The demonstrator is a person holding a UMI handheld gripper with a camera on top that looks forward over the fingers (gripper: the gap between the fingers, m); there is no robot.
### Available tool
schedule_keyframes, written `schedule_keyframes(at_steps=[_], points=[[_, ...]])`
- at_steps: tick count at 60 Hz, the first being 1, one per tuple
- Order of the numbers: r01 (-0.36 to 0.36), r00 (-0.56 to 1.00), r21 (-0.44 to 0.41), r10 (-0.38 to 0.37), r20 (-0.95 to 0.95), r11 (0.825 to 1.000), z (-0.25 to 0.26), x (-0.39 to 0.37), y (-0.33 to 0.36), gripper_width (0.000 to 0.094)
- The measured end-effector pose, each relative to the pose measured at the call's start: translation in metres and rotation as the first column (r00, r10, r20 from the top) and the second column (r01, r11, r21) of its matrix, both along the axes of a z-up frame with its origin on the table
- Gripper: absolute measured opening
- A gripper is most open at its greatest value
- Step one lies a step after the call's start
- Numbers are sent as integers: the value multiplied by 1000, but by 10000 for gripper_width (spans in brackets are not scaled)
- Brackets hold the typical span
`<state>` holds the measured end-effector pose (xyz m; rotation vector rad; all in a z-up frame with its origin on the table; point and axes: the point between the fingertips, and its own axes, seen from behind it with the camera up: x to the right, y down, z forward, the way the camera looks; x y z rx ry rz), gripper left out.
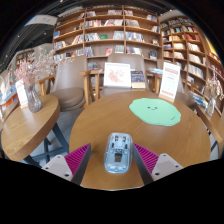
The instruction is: Arrange mouse
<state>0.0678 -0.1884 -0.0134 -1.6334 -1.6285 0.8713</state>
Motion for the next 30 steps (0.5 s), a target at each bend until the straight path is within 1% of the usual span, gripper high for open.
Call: schedule_keyframes(at_steps=[6,14,16,19,21,27,30], points=[[-6,1000,2,6,7,1000,2,-5,-2,843],[2,1000,0,-2,6,1000,1,-8,1,793],[8,1000,4,-8,3,1000,1,-8,3,761],[21,1000,4,-21,1,1000,1,-10,6,677],[37,999,10,-37,1,999,0,-12,11,460],[24,998,-1,-24,54,1000,2,-9,11,435],[12,997,-38,-10,73,999,12,-8,11,435]])
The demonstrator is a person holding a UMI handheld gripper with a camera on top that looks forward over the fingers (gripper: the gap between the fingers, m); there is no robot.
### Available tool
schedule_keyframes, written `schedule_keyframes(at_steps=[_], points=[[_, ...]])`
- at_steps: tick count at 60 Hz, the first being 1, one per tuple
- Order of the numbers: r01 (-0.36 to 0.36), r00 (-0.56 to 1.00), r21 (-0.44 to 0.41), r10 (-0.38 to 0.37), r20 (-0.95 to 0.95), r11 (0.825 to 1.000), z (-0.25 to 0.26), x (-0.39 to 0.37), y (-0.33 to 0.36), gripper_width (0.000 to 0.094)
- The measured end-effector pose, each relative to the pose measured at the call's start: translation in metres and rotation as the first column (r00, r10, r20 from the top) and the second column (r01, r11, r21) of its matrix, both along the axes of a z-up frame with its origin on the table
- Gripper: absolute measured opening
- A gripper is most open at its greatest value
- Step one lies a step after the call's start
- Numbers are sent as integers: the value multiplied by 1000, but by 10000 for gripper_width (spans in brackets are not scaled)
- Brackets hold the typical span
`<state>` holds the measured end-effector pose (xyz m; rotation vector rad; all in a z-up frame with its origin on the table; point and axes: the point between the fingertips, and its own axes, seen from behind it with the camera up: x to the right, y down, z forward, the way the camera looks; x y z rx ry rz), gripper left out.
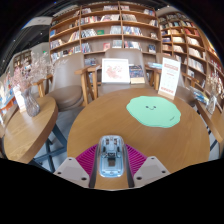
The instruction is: Arrange mouse
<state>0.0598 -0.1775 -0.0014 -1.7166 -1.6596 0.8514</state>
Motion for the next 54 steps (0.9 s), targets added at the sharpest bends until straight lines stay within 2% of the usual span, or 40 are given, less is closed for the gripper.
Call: schedule_keyframes(at_steps=[4,14,20,24,31,36,45,52,54], points=[[-2,999,-30,1,-41,1000,31,-9,11,436],[20,983,15,-17,-183,1000,122,-72,80,437],[63,969,70,-44,-242,996,135,-126,129,439],[77,975,105,-53,-218,992,116,-150,154,438],[43,987,134,-21,-162,990,67,-180,174,445],[41,993,118,-27,-117,992,31,-184,182,445],[54,995,104,-44,-91,993,-3,-184,192,455],[60,994,53,-55,-92,997,-4,-187,193,504],[61,995,53,-56,-84,997,-5,-186,193,560]])
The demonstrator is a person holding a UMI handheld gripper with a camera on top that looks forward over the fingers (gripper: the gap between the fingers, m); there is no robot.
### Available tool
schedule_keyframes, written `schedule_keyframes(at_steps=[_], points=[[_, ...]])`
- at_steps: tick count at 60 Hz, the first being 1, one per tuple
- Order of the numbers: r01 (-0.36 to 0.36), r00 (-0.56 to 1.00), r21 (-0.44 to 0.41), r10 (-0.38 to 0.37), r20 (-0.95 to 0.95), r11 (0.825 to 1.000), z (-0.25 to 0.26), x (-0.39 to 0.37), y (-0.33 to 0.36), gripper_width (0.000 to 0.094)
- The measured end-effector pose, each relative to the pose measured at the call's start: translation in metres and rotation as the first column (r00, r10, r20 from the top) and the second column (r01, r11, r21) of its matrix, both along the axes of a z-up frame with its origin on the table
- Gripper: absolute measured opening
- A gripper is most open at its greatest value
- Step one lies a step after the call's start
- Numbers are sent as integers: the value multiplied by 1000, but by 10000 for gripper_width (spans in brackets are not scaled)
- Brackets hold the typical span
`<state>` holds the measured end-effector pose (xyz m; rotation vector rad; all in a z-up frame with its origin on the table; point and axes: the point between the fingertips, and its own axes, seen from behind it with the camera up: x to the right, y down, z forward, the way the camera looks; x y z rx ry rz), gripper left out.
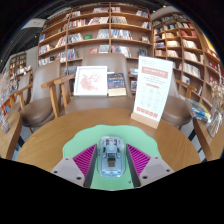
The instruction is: Arrange mouse
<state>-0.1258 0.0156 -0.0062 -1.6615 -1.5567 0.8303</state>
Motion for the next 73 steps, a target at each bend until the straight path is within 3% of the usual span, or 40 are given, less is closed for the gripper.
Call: schedule_keyframes(at_steps=[5,12,29,37,54,73], points=[[24,999,-4,-24,33,1000,-3,7,4,789],[60,997,-25,-59,40,998,22,30,7,847],[81,993,6,-80,-88,997,159,167,9,856],[66,989,39,-60,-132,997,189,241,3,853],[19,996,29,-16,-83,999,147,368,-22,855],[-8,998,34,10,-61,999,131,398,-33,854]])
